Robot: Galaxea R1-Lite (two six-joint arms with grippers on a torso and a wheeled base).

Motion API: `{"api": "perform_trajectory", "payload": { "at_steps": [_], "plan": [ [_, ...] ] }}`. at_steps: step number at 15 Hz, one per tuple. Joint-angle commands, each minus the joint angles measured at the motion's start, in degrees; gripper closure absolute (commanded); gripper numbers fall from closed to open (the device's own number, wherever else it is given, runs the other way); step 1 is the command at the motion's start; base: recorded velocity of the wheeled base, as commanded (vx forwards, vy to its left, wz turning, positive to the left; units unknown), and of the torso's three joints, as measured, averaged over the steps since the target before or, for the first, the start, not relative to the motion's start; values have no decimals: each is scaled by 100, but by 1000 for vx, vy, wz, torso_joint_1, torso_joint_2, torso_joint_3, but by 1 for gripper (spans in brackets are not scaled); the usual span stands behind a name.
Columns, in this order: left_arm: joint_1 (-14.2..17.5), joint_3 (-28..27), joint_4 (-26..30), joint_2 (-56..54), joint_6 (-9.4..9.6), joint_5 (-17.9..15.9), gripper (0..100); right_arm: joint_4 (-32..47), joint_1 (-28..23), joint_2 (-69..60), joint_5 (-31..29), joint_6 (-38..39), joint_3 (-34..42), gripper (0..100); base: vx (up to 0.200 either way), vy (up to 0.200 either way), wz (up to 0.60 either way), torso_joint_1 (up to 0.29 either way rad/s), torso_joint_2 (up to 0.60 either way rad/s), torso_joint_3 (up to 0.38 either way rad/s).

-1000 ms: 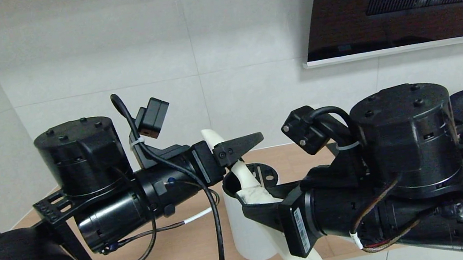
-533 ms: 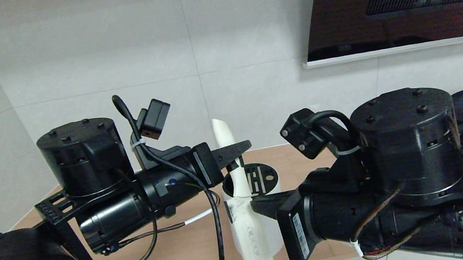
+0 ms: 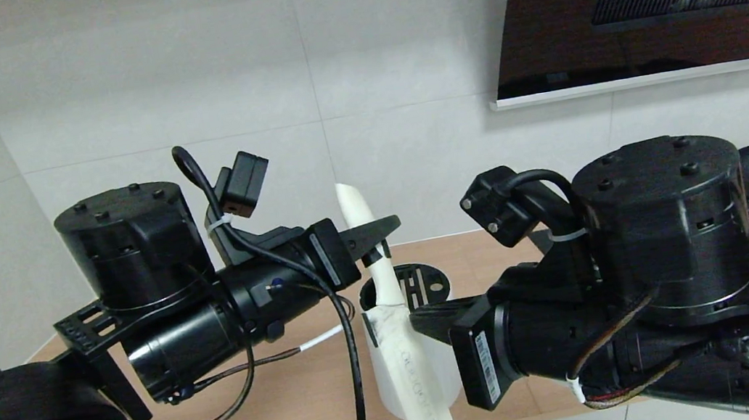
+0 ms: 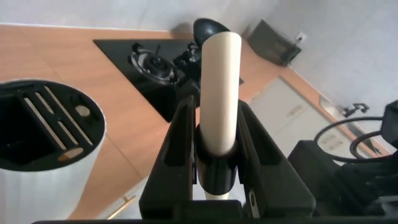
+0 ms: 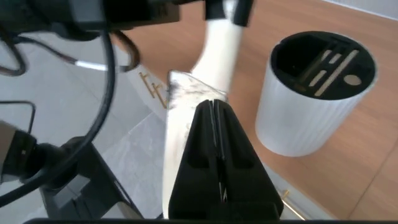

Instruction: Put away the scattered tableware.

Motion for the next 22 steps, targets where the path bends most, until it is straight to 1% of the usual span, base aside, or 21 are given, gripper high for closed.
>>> {"api": "perform_trajectory", "payload": {
  "at_steps": [1, 2, 4, 5, 6, 8, 9, 10, 11, 12, 14, 16, 17, 18, 19, 20, 21, 22],
  "plan": [
    [-2, -137, 20, -21, 6, 84, 100, -1, -59, -49, -17, 8, -11, 0, 0, 0, 0, 0, 0, 0],
    [15, -269, 126, -21, 6, 198, 100, -1, -138, -119, -17, 8, -11, 0, 0, 0, 0, 0, 0, 0],
    [139, -822, 723, -21, 41, 682, 100, -1, -463, -401, -34, -10, 33, 0, 0, 0, 0, 0, 0, 0],
    [191, -1077, 960, -3, 111, 875, 100, -1, -612, -506, -34, -10, 60, 0, 0, 0, 0, 0, 0, 0],
    [262, -1613, 1356, 120, 357, 1235, 100, -1, -920, -717, -25, -27, 112, 0, 0, 0, 0, 0, 0, 0],
    [297, -2158, 1646, 322, 726, 1763, 100, 16, -1245, -919, -17, -36, 121, 0, 0, 0, 0, 0, 0, 0],
    [288, -2528, 1822, 515, 1069, 2281, 100, 43, -1500, -1042, 10, -36, 121, 0, 0, 0, 0, 0, 0, 0],
    [279, -2598, 1848, 568, 1183, 2448, 100, 43, -1544, -1069, 19, -36, 121, 0, 0, 0, 0, 0, 0, 0],
    [218, -2756, 1875, 682, 1544, 2896, 100, 43, -1614, -1077, 19, -36, 112, 0, 0, 0, 0, 0, 0, 0],
    [139, -2835, 1883, 753, 1728, 3283, 100, 43, -1623, -1042, 19, -36, 112, 0, 0, 0, 0, 0, 0, 0],
    [-64, -2888, 1883, 841, 2018, 3872, 100, 16, -1702, -937, 19, -45, 112, 0, 0, 0, 0, 0, 0, 0],
    [-336, -2941, 1813, 1043, 2317, 4461, 100, 16, -1737, -866, 10, -45, 103, 0, 0, 0, 0, 0, 0, 0],
    [-389, -2941, 1751, 1148, 2414, 4645, 100, 16, -1737, -866, 10, -45, 103, 0, 0, 0, 0, 0, 0, 0],
    [-398, -2932, 1690, 1210, 2467, 4698, 100, 16, -1737, -866, 10, -45, 103, 0, 0, 0, 0, 0, 0, 0],
    [-406, -2923, 1303, 1465, 2546, 4733, 100, 16, -1737, -849, 10, -45, 112, 0, 0, 0, 0, 0, 0, 0],
    [-406, -2914, 1013, 1597, 2686, 4768, 100, 16, -1737, -831, 10, -45, 112, 0, 0, 0, 0, 0, 0, 0],
    [-380, -2914, 583, 1764, 2933, 4918, 100, 16, -1737, -796, 1, -45, 112, 0, 0, 0, 0, 0, 0, 0],
    [-354, -2905, 275, 1887, 3117, 5023, 100, 7, -1737, -787, 1, -45, 112, 0, 0, 0, 0, 0, 0, 0]
  ]
}}
